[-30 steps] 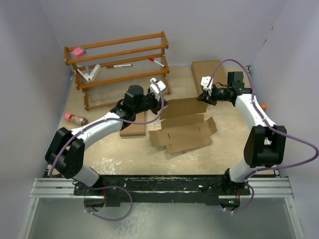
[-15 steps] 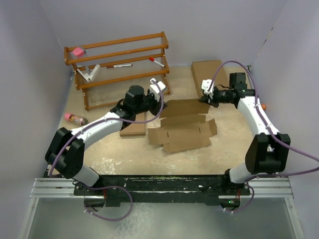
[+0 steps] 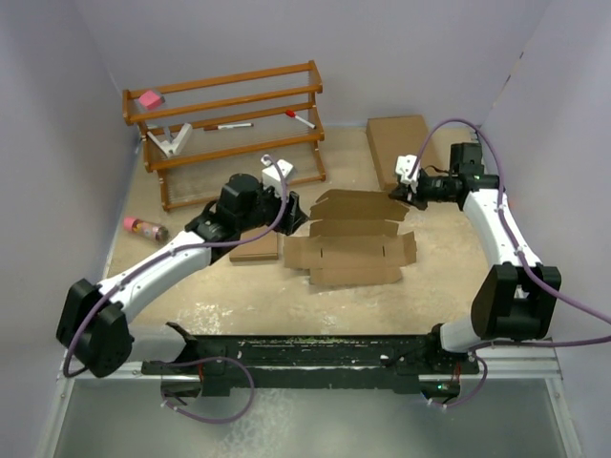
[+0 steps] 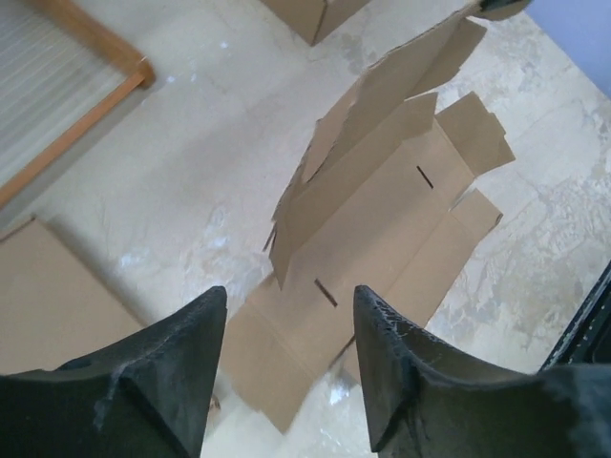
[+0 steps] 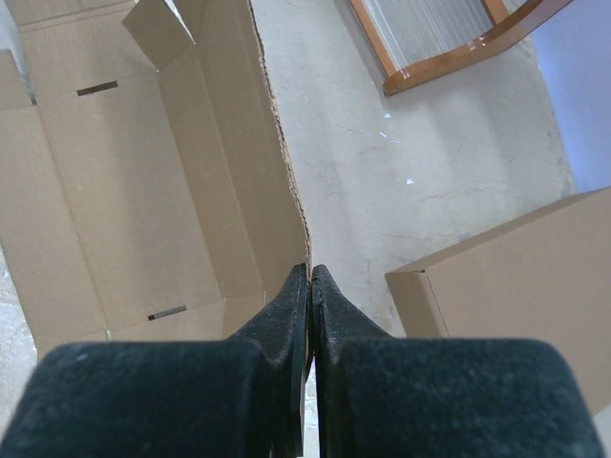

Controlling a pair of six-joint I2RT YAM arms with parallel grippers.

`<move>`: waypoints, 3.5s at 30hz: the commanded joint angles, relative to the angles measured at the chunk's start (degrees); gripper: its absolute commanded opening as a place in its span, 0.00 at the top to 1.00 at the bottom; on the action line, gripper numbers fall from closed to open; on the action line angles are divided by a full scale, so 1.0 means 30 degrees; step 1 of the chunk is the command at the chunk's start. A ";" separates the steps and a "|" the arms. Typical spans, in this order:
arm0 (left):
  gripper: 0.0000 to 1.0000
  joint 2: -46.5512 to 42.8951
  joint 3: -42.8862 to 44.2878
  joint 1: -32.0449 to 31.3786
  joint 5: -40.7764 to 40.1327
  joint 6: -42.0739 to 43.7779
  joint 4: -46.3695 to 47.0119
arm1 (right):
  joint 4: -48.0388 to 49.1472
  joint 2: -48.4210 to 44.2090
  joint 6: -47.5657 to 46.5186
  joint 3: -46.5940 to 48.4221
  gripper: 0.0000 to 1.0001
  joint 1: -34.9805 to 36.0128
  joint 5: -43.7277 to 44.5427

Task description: Fold the paper box

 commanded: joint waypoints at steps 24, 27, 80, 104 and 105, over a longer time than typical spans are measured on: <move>0.21 -0.4122 -0.5277 0.1684 0.5416 0.4552 0.6695 | -0.3619 -0.0133 -0.3064 0.0983 1.00 -0.0011 -0.2961; 0.12 -0.2917 -0.2318 0.1684 0.6047 0.6682 0.3529 | -0.4415 0.0050 -0.3774 0.1386 1.00 0.0114 -0.2908; 0.96 0.8524 1.4748 -0.1231 0.5269 1.0157 -1.3172 | -0.5724 0.0050 -0.1915 0.4420 1.00 0.2013 -0.1134; 0.96 -0.1080 0.0130 -0.0129 0.7458 0.4533 0.1345 | 1.2337 -0.4997 1.9096 -0.3836 0.28 -0.3806 -0.5817; 0.96 -0.1040 0.0465 -0.0132 0.7466 0.4578 0.0846 | 1.1664 -0.4975 1.8513 -0.3620 0.33 -0.3878 -0.5790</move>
